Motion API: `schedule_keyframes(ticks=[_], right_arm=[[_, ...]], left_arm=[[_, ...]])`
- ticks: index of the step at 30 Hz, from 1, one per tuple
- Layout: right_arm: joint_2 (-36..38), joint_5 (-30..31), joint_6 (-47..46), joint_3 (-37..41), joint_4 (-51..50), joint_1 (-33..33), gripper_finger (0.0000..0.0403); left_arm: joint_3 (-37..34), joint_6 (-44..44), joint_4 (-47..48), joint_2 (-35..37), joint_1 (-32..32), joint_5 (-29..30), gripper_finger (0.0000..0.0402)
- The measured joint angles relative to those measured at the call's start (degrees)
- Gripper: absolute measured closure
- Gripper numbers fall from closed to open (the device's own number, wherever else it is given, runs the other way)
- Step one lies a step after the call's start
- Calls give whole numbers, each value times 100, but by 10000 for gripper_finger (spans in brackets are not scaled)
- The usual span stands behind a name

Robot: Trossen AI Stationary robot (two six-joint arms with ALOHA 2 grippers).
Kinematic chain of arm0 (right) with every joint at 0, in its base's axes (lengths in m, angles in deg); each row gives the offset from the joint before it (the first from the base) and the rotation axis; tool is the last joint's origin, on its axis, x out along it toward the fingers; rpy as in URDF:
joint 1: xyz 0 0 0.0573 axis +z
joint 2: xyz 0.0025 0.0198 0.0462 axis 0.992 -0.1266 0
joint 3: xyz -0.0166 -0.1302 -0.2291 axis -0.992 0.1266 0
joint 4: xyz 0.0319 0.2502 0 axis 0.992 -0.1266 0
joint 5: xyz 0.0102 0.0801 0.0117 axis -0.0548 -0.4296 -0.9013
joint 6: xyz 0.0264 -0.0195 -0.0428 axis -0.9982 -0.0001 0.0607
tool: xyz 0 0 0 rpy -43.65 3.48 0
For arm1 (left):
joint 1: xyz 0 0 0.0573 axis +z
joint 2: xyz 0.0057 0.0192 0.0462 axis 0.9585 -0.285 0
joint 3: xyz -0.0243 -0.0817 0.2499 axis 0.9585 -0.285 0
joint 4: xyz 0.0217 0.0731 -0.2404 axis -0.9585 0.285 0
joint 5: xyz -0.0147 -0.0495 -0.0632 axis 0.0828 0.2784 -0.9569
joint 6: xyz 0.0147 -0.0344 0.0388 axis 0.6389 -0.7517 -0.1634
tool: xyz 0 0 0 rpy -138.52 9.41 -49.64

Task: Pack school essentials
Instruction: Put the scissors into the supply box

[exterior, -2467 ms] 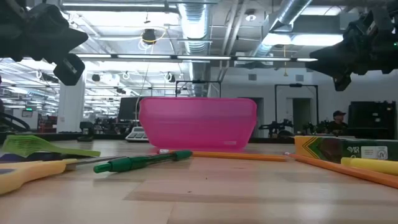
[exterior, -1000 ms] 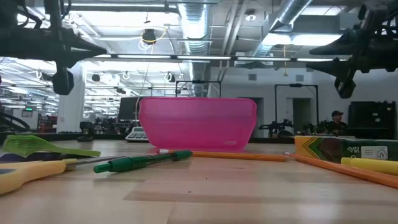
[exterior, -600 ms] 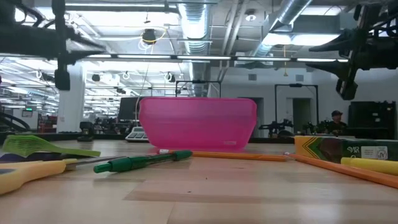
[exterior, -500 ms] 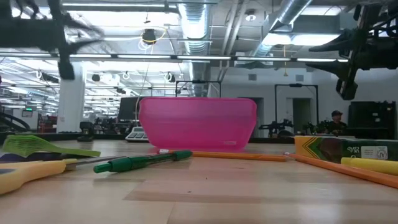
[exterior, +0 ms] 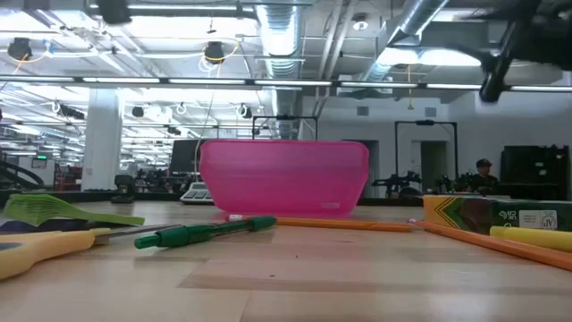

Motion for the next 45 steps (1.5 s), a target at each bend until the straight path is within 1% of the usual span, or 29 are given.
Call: schedule_keyframes(ticks=[3,5,8,10,12,14,17,19,23,26,30,33,38,45], right_arm=[[-352,-10,519,-730,-963,43,197],[-726,-91,820,-1280,-1656,81,184],[-1360,-223,1171,-2028,-2343,172,173],[-1784,-344,1423,-2398,-2599,269,171],[-2220,-444,1656,-2686,-2593,378,171],[-2606,-541,1851,-2888,-2608,502,171],[-3112,-951,2280,-3155,-2731,673,175],[-3554,-1384,2593,-3317,-2759,786,179],[-4599,-1847,3024,-3735,-2806,924,188],[-5375,-2211,3462,-4217,-2718,938,194],[-6390,-2630,3904,-4826,-2759,998,197],[-7047,-2699,4228,-5318,-2743,1059,197],[-8121,-2825,4815,-6224,-2746,1261,198],[-9628,-3284,5627,-7510,-2800,1538,198]], left_arm=[[1230,-439,1879,-1184,-221,-805,153],[1926,-815,3007,-1961,-467,-1206,156],[2650,-1499,4461,-3038,-994,-1387,160],[2899,-1833,4885,-3690,-1423,-1363,164],[3005,-2049,4924,-4293,-1907,-1283,167],[3031,-2344,4746,-4806,-2363,-1044,170],[3033,-3138,4453,-5433,-2964,-623,172],[3034,-3731,4189,-5748,-3373,-296,173],[3042,-4803,3496,-6236,-4107,186,173],[3042,-5387,3150,-6497,-4491,474,173],[3044,-5885,3076,-6749,-4825,628,173],[3044,-6058,3063,-6851,-4965,723,173],[3040,-6150,3020,-6886,-5079,1033,173],[3040,-6156,2925,-6888,-5089,1106,173]])
